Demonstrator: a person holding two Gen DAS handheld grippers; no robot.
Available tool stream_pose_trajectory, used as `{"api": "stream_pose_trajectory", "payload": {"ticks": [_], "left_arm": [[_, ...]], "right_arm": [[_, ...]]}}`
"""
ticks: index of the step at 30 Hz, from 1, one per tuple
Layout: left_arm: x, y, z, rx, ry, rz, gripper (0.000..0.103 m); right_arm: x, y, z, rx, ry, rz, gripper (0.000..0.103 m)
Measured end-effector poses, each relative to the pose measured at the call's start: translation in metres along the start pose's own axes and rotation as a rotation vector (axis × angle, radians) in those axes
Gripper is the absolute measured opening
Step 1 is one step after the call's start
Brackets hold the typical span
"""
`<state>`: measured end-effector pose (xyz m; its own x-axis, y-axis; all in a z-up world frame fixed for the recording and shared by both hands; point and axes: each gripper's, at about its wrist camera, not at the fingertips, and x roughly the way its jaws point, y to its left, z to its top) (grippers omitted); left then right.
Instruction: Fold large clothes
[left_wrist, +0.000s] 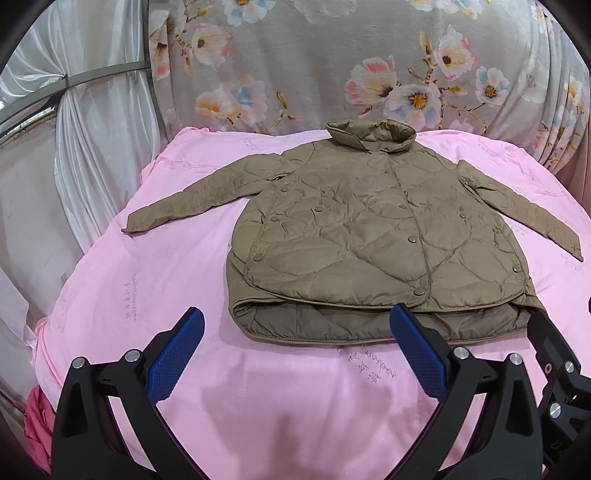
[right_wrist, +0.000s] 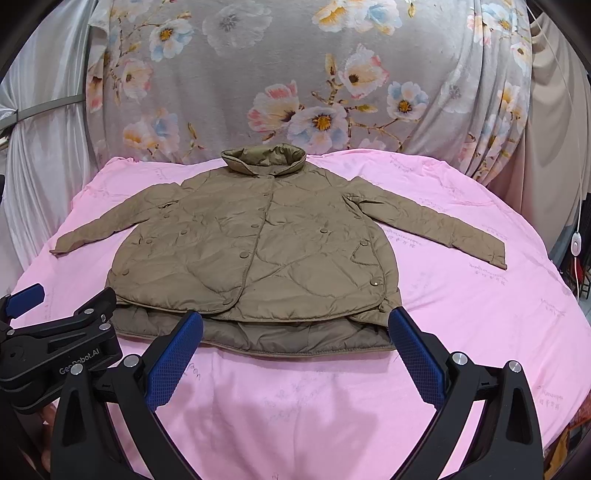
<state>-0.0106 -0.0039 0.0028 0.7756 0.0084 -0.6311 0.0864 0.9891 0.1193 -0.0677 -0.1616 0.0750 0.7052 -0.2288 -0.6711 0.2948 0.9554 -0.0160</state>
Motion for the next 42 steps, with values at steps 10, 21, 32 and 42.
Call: {"api": "stream_pose_trajectory", "payload": {"ticks": [10, 21, 32, 42], "left_arm": [[-0.004, 0.001, 0.001, -0.001, -0.005, -0.001, 0.098], [-0.007, 0.006, 0.002, -0.004, -0.008, 0.007, 0.098], [-0.007, 0.009, 0.003, -0.007, -0.011, 0.009, 0.098], [-0.006, 0.012, 0.005, -0.009, -0.013, 0.013, 0.098]], "right_arm": [[0.000, 0.000, 0.000, 0.002, 0.002, 0.002, 0.098], [-0.003, 0.003, 0.001, -0.002, 0.003, 0.008, 0.098], [-0.005, 0.004, 0.004, -0.003, -0.002, 0.015, 0.098], [-0.005, 0.005, 0.005, -0.005, 0.001, 0.011, 0.098]]}}
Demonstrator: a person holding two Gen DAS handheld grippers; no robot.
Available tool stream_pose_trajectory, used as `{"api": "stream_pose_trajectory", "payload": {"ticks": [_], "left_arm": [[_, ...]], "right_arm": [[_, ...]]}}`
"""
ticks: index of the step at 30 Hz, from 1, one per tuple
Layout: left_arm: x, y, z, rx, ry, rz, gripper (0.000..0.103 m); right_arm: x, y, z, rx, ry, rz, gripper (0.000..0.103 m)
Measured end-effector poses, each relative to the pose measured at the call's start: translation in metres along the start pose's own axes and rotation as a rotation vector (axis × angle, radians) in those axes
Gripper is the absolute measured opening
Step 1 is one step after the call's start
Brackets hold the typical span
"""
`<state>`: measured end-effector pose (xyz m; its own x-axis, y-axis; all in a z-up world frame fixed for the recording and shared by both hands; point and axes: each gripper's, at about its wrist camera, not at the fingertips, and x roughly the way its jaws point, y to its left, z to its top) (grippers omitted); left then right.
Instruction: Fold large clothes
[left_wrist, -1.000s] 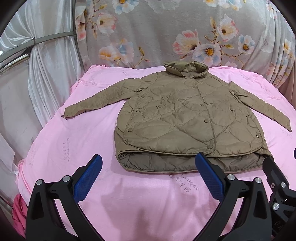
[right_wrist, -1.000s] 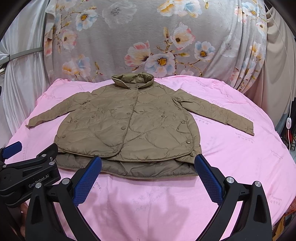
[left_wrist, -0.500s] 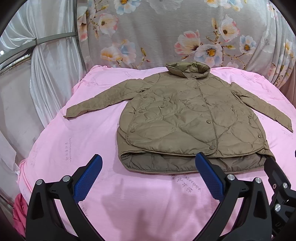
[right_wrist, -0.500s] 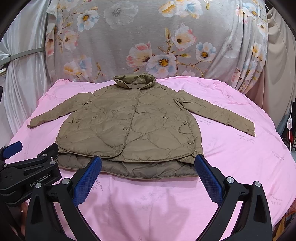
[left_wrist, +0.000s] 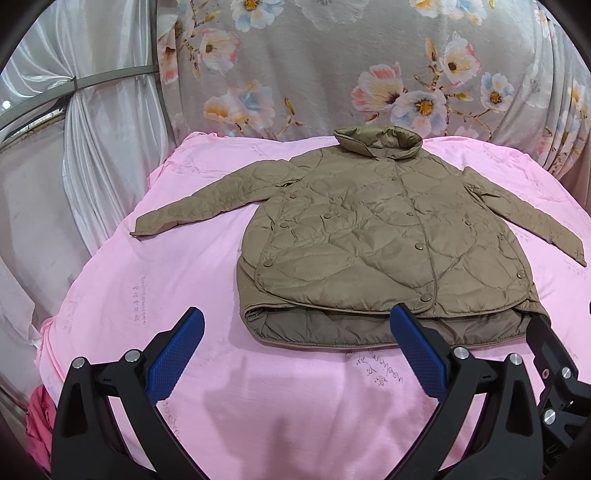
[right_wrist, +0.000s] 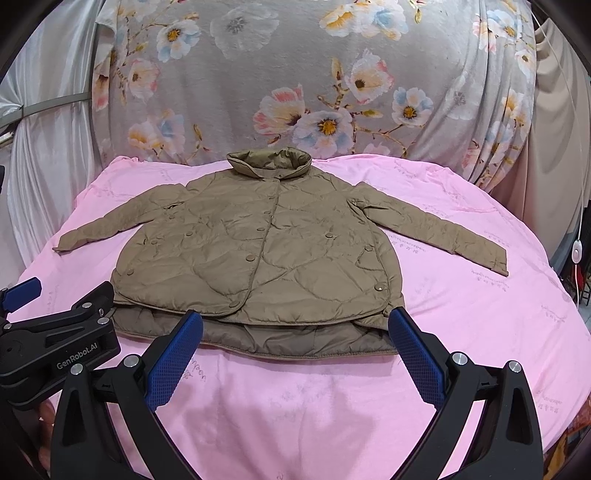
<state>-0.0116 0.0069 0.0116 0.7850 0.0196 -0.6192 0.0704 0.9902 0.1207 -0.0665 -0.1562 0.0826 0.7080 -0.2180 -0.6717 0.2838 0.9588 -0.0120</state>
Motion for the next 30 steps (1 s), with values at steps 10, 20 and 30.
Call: {"api": "stream_pose_trajectory", "payload": {"ticks": [10, 20, 30], "left_arm": [[0.000, 0.000, 0.000, 0.000, 0.000, 0.000, 0.098], [0.003, 0.001, -0.001, 0.006, 0.005, 0.004, 0.098], [0.013, -0.005, -0.004, 0.008, 0.017, 0.010, 0.098]], "right_arm": [[0.003, 0.000, 0.000, -0.004, 0.005, 0.011, 0.098], [0.009, -0.001, -0.006, 0.007, 0.015, 0.021, 0.098], [0.017, -0.003, -0.009, 0.021, 0.030, 0.037, 0.098]]}}
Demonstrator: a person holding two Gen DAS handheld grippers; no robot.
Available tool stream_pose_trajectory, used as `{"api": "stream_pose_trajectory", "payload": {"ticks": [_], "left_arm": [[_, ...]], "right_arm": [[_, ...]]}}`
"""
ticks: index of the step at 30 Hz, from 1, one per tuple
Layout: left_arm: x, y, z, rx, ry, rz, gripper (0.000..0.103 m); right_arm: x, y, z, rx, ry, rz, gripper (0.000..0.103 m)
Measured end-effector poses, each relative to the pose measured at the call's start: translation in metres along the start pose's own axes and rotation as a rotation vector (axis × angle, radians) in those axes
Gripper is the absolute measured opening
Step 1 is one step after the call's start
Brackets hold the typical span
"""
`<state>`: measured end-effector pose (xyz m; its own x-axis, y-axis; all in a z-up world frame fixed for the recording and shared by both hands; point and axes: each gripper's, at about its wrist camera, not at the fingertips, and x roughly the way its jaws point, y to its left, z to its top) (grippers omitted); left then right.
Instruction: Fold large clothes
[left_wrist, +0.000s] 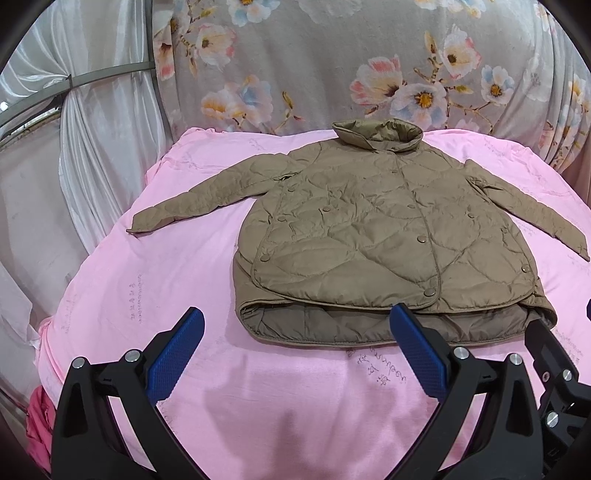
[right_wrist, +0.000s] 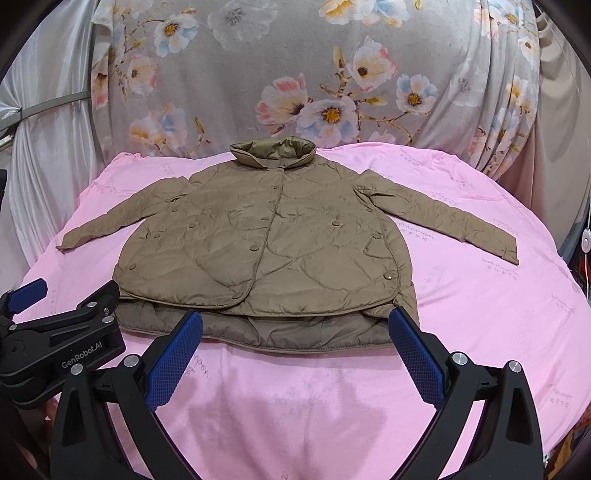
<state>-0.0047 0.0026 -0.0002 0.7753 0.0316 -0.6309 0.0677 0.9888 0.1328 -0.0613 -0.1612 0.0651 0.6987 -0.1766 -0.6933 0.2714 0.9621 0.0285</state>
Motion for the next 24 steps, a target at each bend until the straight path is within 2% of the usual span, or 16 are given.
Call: {"api": "stream_pose_trajectory", "payload": {"ticks": [5, 9, 13, 16, 19, 24], "left_arm": [[0.011, 0.003, 0.003, -0.017, 0.010, 0.001, 0.098], [0.022, 0.009, 0.014, -0.007, -0.008, 0.007, 0.098], [0.036, 0.015, 0.029, -0.004, -0.028, 0.018, 0.098], [0.051, 0.020, 0.041, -0.021, -0.039, 0.024, 0.098], [0.066, 0.024, 0.050, -0.045, -0.076, 0.060, 0.098], [0.099, 0.026, 0.065, -0.053, -0.044, 0.091, 0.098]], "right_arm": [[0.012, -0.024, 0.005, 0.066, 0.008, 0.041, 0.098], [0.030, -0.068, 0.020, 0.143, 0.015, 0.006, 0.098], [0.054, -0.135, 0.040, 0.297, 0.012, -0.011, 0.098], [0.083, -0.201, 0.051, 0.458, 0.023, -0.029, 0.098], [0.112, -0.255, 0.055, 0.584, 0.053, -0.061, 0.098], [0.153, -0.329, 0.051, 0.764, 0.052, -0.088, 0.098]]}}
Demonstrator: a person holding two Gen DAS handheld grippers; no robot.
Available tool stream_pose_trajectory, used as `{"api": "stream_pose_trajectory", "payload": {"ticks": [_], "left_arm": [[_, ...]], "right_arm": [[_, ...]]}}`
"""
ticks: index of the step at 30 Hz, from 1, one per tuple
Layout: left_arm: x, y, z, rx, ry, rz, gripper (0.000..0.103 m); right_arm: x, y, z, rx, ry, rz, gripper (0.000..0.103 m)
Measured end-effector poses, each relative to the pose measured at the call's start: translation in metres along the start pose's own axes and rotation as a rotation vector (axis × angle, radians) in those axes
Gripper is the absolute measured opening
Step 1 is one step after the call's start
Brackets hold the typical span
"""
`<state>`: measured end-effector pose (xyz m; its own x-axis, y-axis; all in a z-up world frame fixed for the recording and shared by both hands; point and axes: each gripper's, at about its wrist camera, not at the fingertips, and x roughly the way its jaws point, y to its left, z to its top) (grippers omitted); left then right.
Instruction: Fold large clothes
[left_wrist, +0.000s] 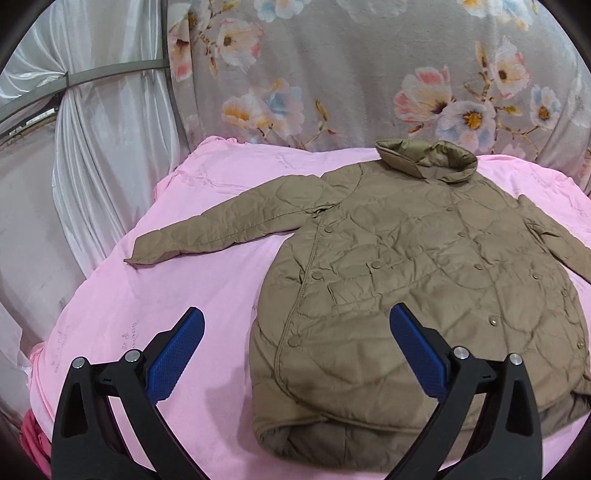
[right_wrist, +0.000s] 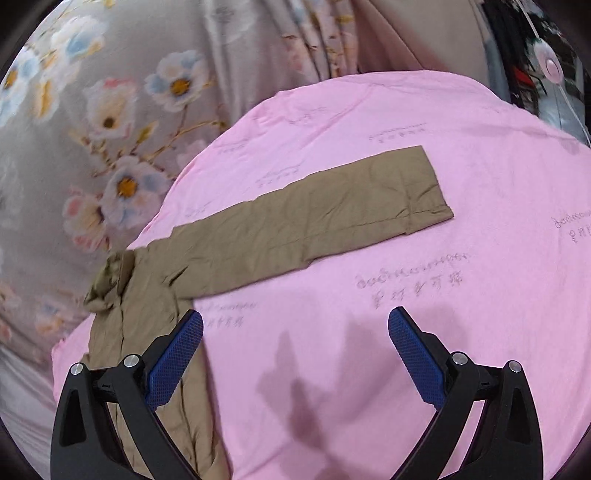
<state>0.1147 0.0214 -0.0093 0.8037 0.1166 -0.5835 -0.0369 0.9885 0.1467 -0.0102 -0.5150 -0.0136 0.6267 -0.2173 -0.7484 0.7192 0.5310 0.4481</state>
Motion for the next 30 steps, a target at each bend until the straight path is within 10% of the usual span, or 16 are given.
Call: {"api": "stream_pose_trajectory", "payload": {"ticks": [11, 14, 16, 18, 22, 30], "left_arm": [[0.053, -0.018, 0.023, 0.044, 0.027, 0.025, 0.098], [0.066, -0.018, 0.024, 0.029, 0.047, 0.009, 0.098], [0.076, -0.016, 0.024, 0.023, 0.069, 0.000, 0.098], [0.084, -0.014, 0.023, 0.024, 0.082, 0.010, 0.098], [0.097, -0.008, 0.020, 0.040, 0.093, 0.050, 0.098], [0.112, 0.010, 0.012, 0.002, 0.130, 0.068, 0.098]], "right_arm": [[0.081, -0.035, 0.045, 0.197, 0.006, 0.017, 0.091], [0.093, -0.031, 0.058, 0.197, -0.019, -0.038, 0.054], [0.103, -0.028, 0.070, 0.200, -0.014, -0.053, 0.011], [0.105, -0.021, 0.080, 0.190, -0.028, -0.047, 0.006], [0.075, 0.045, 0.097, 0.022, -0.165, -0.020, 0.004], [-0.009, 0.281, 0.049, -0.461, -0.320, 0.310, 0.004]]}}
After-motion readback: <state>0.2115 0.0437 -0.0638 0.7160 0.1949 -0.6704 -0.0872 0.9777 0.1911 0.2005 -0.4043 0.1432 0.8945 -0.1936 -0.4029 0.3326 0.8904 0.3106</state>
